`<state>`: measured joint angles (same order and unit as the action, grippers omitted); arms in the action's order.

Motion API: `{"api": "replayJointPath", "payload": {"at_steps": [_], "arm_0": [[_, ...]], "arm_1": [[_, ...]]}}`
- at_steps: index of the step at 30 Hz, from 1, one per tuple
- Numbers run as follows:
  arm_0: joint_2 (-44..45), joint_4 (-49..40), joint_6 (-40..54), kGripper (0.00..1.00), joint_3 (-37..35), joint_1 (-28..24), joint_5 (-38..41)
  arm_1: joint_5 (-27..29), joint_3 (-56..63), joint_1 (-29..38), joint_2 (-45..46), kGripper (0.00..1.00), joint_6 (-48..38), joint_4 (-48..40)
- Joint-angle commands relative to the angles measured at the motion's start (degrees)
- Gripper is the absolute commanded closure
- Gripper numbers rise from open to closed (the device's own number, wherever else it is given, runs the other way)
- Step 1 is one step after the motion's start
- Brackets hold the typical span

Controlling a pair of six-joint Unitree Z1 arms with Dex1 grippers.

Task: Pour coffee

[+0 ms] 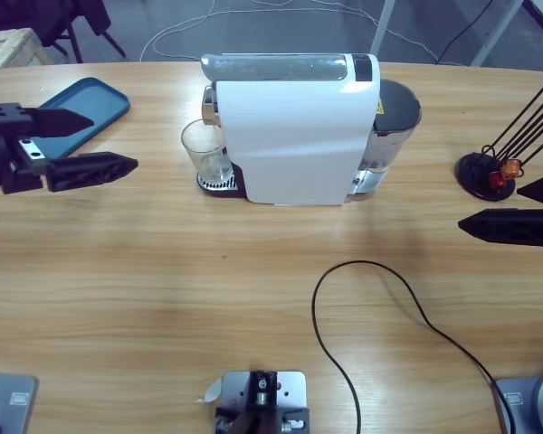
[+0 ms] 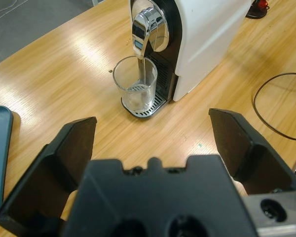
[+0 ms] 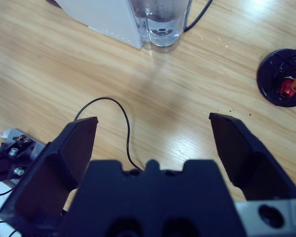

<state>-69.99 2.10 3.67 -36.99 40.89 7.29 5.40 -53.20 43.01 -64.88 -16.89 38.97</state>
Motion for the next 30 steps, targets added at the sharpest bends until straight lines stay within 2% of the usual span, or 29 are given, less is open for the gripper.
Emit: {"api": "replayJointPath", "payload": {"at_steps": [1, 4, 6, 8, 13, 19, 25, 30], "arm_0": [[-0.4, 1.5, -2.6, 0.0, 1.0, 0.6, 2.6], [-0.9, 1.3, -2.2, 0.0, 0.6, 0.6, 3.0], [-1.2, 1.3, -13.3, 0.0, 0.4, 0.6, 3.9], [-0.9, 1.1, -17.0, 0.0, 0.5, 0.7, 3.9], [-0.9, 1.1, -14.3, 0.0, 0.7, 0.8, 3.7], [-2.0, 1.1, -6.3, 0.0, 1.0, 0.8, 3.4], [-2.0, 1.1, -5.3, 0.0, 1.0, 0.8, 3.4], [-1.9, 0.9, -0.8, 0.0, 1.1, 0.8, 2.6]], "arm_1": [[-0.7, 2.7, 0.6, 3.6, 0.0, 0.6, -0.1], [-0.6, 2.6, 0.6, 4.8, 0.0, 0.6, 0.4], [-0.5, 2.5, 0.6, 5.2, 0.0, 0.6, 0.6], [-0.6, 2.5, 0.6, 5.2, 0.0, 0.6, 0.4], [-0.9, 2.7, 0.6, 4.8, 0.0, 0.5, -0.2], [-0.9, 2.7, 0.6, 4.2, 0.0, 0.5, -0.5], [-1.0, 2.9, 0.6, 3.9, 0.0, 0.2, -0.3], [-0.9, 2.9, 0.6, 4.3, 0.0, 0.2, -0.1]]}}
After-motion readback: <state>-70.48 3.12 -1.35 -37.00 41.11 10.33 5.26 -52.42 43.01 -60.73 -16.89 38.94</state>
